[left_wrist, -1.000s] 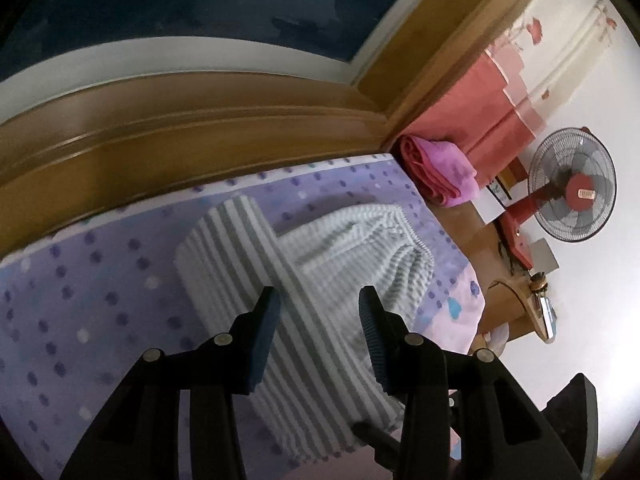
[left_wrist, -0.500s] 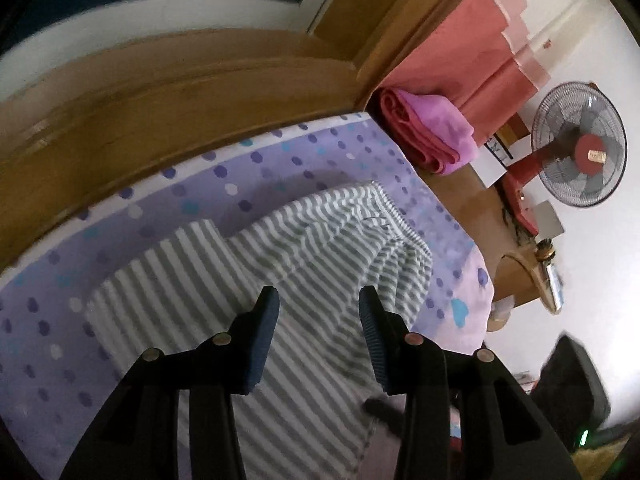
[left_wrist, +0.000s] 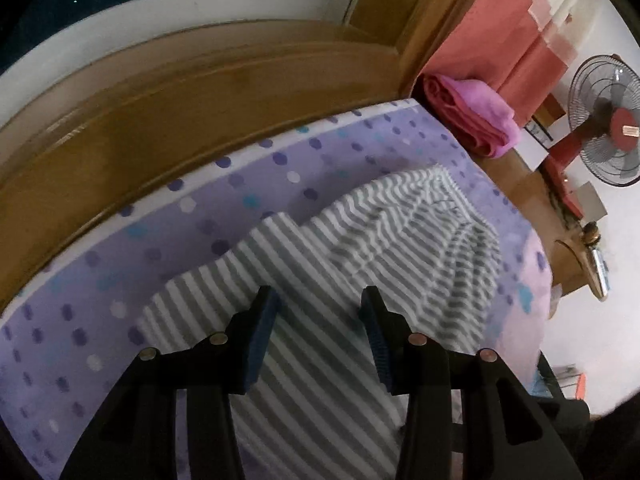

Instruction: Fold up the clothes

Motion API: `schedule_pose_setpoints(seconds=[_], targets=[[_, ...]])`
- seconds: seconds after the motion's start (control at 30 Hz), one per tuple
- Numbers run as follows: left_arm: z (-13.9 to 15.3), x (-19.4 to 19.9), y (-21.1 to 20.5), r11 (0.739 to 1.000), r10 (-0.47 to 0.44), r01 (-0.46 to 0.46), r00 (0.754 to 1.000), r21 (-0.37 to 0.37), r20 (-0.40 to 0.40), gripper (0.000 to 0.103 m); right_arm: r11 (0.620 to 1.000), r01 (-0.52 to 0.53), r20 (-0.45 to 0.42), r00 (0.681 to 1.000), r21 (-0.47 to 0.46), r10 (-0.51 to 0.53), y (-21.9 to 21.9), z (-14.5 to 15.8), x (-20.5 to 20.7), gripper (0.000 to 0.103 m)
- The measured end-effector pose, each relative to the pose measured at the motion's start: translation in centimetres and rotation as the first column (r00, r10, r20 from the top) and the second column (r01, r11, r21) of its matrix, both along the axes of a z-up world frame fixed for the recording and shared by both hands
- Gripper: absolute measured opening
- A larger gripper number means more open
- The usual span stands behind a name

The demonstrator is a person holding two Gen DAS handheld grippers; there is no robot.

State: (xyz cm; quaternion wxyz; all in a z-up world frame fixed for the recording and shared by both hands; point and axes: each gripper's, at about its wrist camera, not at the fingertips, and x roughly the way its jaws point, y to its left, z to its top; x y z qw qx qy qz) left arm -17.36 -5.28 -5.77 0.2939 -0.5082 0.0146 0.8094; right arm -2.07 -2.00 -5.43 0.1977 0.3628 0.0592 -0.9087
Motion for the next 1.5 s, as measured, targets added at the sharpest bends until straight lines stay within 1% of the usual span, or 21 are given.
schedule_pose_setpoints(seconds=[0.03,0.07,0.23,0.3,0.47,0.57,0.7,0.77,0.8,0.83,0.9,0.93,0.97,1.0,1.07,1.1,1.2,1.27,1.3,1.47,1.5], targets=[[-0.2,0.0,0.2,1.0,0.007,-0.007,1.0,-0.002,-0.006,0.045,0.999,0.004,0.008,1.0,0.04,-0.005,0.0,-0.8,0.0,0.034],[-0.4,-0.1,0.3,1.0,0.013,-0.013,1.0,0.002,-0.006,0.045,0.999,0.004,0.012,1.0,0.047,-0.005,0.2,-1.2,0.1,0.035],[-0.9,-0.5,0.7,0.999,0.046,-0.046,0.999,0.009,-0.013,0.045,1.0,-0.002,0.026,1.0,0.022,0.001,1.7,-1.7,1.0,0.035],[-1.0,-0.4,1.3,0.998,0.052,-0.053,0.998,-0.016,-0.038,0.045,1.0,-0.006,0.033,0.999,0.005,0.006,2.4,-2.0,1.5,0.035],[-0.8,-0.3,1.9,0.997,0.038,-0.041,0.998,-0.061,-0.056,0.047,1.0,-0.01,0.047,0.999,-0.013,0.011,3.1,-2.2,2.3,0.035],[0.7,-0.2,0.6,0.998,0.051,-0.052,0.998,-0.031,-0.038,0.047,1.0,-0.001,0.064,0.998,-0.017,0.002,3.3,-2.3,2.7,0.035],[3.2,0.9,-3.2,0.996,0.087,-0.085,0.993,0.026,-0.082,0.047,0.999,0.035,0.062,0.997,0.013,-0.036,3.2,-1.6,4.0,0.035],[3.6,1.7,-6.0,0.991,0.113,-0.108,0.992,0.074,-0.063,0.049,0.998,0.061,0.052,0.997,0.032,-0.062,3.1,-1.0,4.8,0.038],[3.4,2.0,-7.1,0.988,0.121,-0.117,0.992,0.098,-0.042,0.053,0.996,0.073,0.048,0.996,0.042,-0.075,3.1,-0.7,5.2,0.043],[3.1,2.3,-8.3,0.985,0.121,-0.119,0.993,0.129,-0.008,0.055,0.995,0.083,0.03,0.996,0.051,-0.084,3.0,-0.2,5.7,0.046],[1.9,2.8,-10.1,0.971,0.092,-0.107,0.993,0.212,0.077,0.055,0.994,0.089,-0.039,0.995,0.069,-0.087,2.4,1.2,7.1,0.059],[1.1,3.0,-10.7,0.966,0.091,-0.114,0.99,0.233,0.107,0.055,0.994,0.08,-0.076,0.994,0.08,-0.074,1.6,1.8,7.7,0.063],[0.3,3.1,-11.3,0.96,0.09,-0.123,0.987,0.253,0.137,0.055,0.993,0.065,-0.11,0.992,0.094,-0.054,0.7,2.4,8.0,0.072],[-0.2,3.2,-11.5,0.96,0.091,-0.127,0.985,0.251,0.15,0.056,0.993,0.044,-0.138,0.99,0.112,-0.029,-0.3,2.7,8.3,0.076],[-1.6,3.1,-11.3,0.965,0.089,-0.131,0.979,0.229,0.184,0.056,0.987,-0.005,-0.172,0.985,0.163,0.033,-2.8,2.7,8.6,0.076],[-2.2,3.1,-11.1,0.966,0.086,-0.131,0.977,0.225,0.197,0.056,0.979,-0.022,-0.17,0.984,0.204,0.057,-4.1,2.2,8.3,0.076],[-3.1,2.8,-10.2,0.959,0.055,-0.115,0.972,0.26,0.227,0.056,0.947,-0.021,-0.176,0.981,0.321,0.081,-6.8,0.1,7.3,0.075],[-3.4,2.6,-9.3,0.955,0.031,-0.1,0.97,0.28,0.242,0.056,0.938,0.013,-0.151,0.988,0.346,0.042,-7.0,-0.9,6.7,0.075],[-3.4,2.5,-8.7,0.953,0.018,-0.091,0.969,0.288,0.247,0.059,0.936,0.033,-0.132,0.991,0.351,0.014,-6.9,-1.4,6.2,0.075],[-2.9,2.8,-6.4,0.979,-0.016,-0.025,0.981,0.202,0.195,0.064,0.931,0.136,-0.064,0.99,0.338,-0.122,-5.2,-2.5,5.0,0.075],[-3.0,2.6,-6.3,0.978,-0.015,-0.028,0.979,0.207,0.203,0.066,0.931,0.154,-0.062,0.988,0.331,-0.141,-4.8,-2.4,4.9,0.075]])
